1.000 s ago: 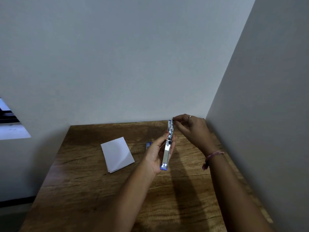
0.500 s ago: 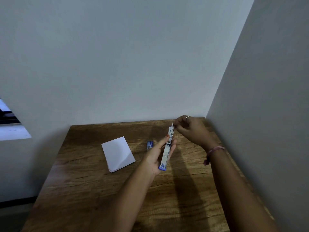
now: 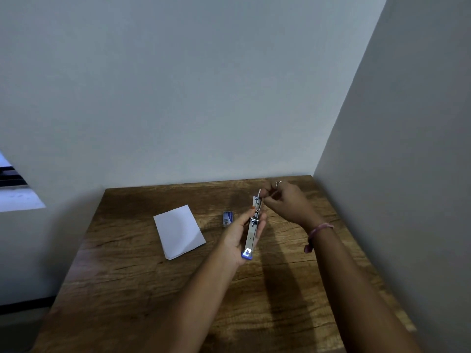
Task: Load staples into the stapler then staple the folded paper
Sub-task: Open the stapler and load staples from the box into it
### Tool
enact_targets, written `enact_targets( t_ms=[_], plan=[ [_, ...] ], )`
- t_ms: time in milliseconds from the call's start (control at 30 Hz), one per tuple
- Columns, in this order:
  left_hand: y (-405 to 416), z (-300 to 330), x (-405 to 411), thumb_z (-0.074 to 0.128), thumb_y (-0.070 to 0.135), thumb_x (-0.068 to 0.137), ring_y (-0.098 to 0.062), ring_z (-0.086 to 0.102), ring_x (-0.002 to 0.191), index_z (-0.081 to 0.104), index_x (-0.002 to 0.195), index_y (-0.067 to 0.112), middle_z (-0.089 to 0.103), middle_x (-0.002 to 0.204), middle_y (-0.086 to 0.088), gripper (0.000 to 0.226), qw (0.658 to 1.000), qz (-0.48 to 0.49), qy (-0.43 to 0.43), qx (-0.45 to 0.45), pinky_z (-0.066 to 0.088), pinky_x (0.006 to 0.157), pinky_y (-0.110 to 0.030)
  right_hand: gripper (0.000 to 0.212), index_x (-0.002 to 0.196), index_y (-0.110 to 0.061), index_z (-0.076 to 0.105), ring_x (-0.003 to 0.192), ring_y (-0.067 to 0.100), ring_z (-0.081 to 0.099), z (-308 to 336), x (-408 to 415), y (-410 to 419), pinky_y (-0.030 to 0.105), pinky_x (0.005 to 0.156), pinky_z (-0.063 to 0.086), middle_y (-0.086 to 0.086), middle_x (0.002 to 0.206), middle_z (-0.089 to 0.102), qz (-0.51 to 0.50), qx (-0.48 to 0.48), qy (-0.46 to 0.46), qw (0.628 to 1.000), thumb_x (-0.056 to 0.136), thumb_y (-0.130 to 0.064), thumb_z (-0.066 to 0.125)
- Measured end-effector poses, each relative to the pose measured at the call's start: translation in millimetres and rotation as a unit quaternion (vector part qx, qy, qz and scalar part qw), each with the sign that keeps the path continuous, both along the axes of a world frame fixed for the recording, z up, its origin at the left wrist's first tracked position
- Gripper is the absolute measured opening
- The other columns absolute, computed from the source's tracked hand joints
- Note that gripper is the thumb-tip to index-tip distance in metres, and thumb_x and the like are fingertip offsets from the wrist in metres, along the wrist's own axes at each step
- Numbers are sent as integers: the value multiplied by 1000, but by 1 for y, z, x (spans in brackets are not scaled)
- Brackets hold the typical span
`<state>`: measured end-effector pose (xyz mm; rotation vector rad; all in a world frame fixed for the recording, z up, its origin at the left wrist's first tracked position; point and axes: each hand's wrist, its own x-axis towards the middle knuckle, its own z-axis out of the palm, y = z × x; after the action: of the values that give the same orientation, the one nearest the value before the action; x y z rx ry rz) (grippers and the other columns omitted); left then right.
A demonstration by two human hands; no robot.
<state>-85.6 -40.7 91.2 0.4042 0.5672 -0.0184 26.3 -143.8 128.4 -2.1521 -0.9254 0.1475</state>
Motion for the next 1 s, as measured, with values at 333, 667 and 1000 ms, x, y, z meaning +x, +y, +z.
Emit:
enact_targets(
  t_ms=[333,667,1000],
  plan=[
    [-3,-9,1,68,11,84,-21,73,67,69,89,-5,74,81,-19,16,1000,1,25,7,60,63,-30,10,79,-17,64,74,7,58,-15,-5,1,6,64,43,-5,85,60,-13,3,-1,1000,78,-7,65],
    [-6,-15,1,68,9,83,-22,74,68,69,89,-6,74,81,-19,16,999,-5,32,9,61,60,-29,3,77,-9,67,77,19,66,-22,-4,-4,27,69,52,2,81,69,-15,22,33,999,76,-8,68],
    [-6,-16,1,65,8,86,-20,73,65,67,96,-5,73,79,-18,17,999,6,38,16,60,56,-27,5,74,-9,67,68,11,61,-18,-6,-5,32,67,51,6,75,69,28,-15,84,996,79,-11,64]
  ],
)
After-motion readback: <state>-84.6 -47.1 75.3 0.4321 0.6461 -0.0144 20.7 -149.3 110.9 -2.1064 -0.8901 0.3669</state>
